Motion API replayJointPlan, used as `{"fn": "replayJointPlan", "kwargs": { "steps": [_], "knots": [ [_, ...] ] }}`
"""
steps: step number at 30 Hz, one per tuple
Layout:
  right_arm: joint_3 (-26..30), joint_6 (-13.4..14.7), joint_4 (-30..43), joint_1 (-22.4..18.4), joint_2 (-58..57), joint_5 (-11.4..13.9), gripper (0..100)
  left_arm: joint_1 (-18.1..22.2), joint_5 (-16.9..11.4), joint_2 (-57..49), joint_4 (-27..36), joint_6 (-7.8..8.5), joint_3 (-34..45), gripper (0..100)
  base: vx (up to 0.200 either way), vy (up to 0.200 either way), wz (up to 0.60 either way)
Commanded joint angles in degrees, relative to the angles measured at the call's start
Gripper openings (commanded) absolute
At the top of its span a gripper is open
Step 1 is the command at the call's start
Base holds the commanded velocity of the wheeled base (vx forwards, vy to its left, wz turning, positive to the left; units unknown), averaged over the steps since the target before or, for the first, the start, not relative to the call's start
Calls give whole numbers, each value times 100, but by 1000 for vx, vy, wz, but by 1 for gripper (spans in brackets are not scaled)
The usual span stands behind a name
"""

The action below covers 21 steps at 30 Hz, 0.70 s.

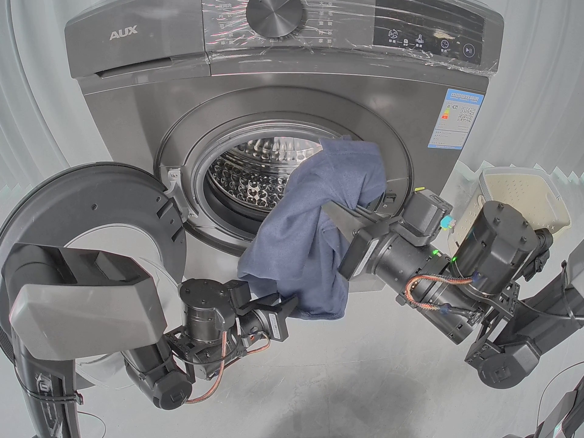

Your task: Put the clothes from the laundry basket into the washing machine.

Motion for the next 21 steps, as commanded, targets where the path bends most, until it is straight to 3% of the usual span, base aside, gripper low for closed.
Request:
{"fn": "replayJointPlan", "kwargs": {
  "steps": [1,17,18,21],
  "knots": [
    [10,4,-4,3,-10,1,0,8,19,61,-124,-3,-80,0,0,0,0],
    [2,4,5,-23,16,-8,0,-133,28,-10,-625,32,386,0,0,0,0],
    [2,4,5,-32,16,-8,0,-124,28,8,-616,85,421,100,0,0,0],
    [2,4,5,-23,16,-8,0,-124,10,34,-616,94,438,100,0,0,0]
  ]
}}
